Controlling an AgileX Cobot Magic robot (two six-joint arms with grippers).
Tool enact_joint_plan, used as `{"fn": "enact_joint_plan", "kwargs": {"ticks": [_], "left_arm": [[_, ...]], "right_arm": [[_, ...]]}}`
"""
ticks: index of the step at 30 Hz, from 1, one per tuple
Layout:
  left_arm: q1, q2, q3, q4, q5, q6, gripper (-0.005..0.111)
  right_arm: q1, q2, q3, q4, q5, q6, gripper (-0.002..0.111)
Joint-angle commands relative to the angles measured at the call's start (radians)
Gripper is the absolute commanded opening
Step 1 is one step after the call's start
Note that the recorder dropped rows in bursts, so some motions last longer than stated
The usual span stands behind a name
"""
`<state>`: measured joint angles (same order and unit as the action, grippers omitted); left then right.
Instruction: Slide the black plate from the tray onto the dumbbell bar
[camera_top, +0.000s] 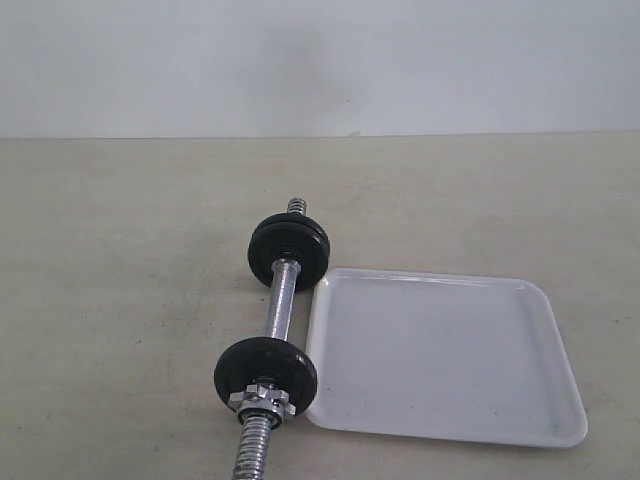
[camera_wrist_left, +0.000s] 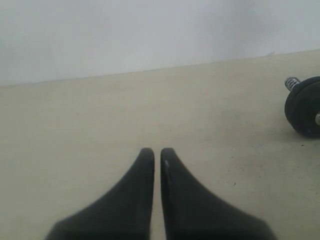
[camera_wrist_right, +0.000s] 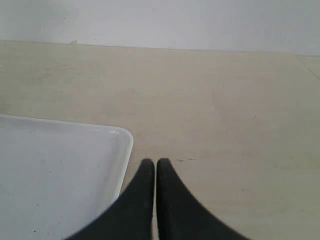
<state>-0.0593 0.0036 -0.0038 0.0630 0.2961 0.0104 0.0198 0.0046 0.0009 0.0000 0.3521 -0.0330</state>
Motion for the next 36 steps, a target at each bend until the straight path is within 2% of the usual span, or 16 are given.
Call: {"fn": "enact_joint_plan", "kwargs": {"ticks": [1,36], "left_arm": [[0.002,-0.004,0.004,-0.008,0.0,-0.001,0.004],[0.002,-0.004,0.004,-0.022,-0.012,0.0,0.004]], "right_arm": [[0.0,-0.005,-0.001,0.0,-0.003,0.0,0.0],[0.0,-0.005,-0.001,0.0,-0.026,0.0,0.0]]}}
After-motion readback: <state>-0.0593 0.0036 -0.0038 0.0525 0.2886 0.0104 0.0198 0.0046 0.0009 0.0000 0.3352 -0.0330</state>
